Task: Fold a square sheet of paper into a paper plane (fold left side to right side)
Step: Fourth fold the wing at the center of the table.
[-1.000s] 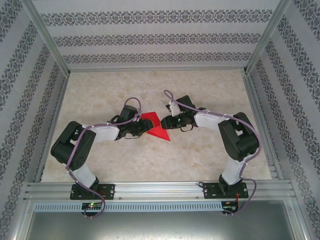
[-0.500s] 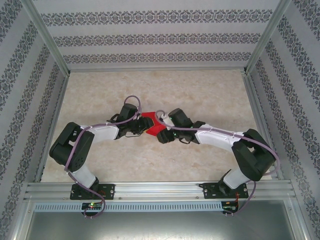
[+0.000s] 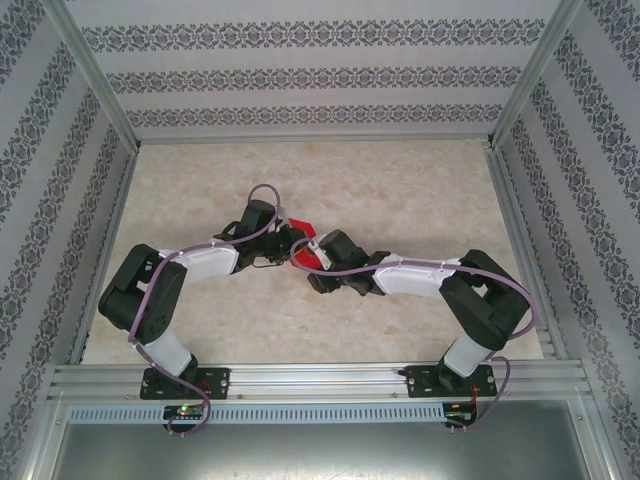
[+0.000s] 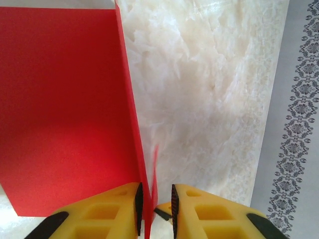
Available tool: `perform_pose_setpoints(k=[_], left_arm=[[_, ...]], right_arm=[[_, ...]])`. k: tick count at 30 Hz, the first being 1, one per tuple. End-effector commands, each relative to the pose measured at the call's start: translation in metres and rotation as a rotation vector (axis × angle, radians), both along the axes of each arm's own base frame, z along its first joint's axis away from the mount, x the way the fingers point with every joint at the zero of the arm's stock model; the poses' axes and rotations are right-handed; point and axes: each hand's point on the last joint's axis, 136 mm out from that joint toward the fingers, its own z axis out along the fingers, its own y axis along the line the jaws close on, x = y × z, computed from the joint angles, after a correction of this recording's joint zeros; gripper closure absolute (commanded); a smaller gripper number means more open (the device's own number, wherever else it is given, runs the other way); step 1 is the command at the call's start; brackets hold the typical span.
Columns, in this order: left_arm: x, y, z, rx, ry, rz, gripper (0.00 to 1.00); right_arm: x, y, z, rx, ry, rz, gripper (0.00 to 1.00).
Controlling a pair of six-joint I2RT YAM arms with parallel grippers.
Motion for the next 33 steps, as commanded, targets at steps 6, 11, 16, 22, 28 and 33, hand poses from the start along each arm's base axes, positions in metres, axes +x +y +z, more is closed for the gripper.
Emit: perform_pose_setpoints(k=[6,11,16,22,28,33], left_arm=[[0.0,-0.004,0.008,0.001,0.002,-0.003,0.75],[0.0,-0.004,0.009,0.001,0.002,-0.001,0.75],[-0.001,-0.003,0.01,0.004,-0.001,-0.004,0.75],[-0.002,0.0,0.01,0.012,-0.001,0.002,0.75],[-0.003,0.005,0.013,0.027,-0.006,0.006,0.7],[-0.008,0.022,0.022,0.061,-0.026,0.025,0.58]], right_arm=[[0.014,0.0,0.006,-0.046,-0.073,-0.012,0.45],[0.017,0.001,0.002,-0.05,-0.073,-0.02,0.5],[0.019,-0.001,0.0,-0.063,-0.079,-0.03,0.6],[0.021,-0.002,-0.001,-0.063,-0.078,-0.041,0.79],[0.021,-0.003,0.001,-0.048,-0.069,-0.045,0.94],[0.019,-0.001,0.001,-0.014,-0.03,-0.03,0.98]])
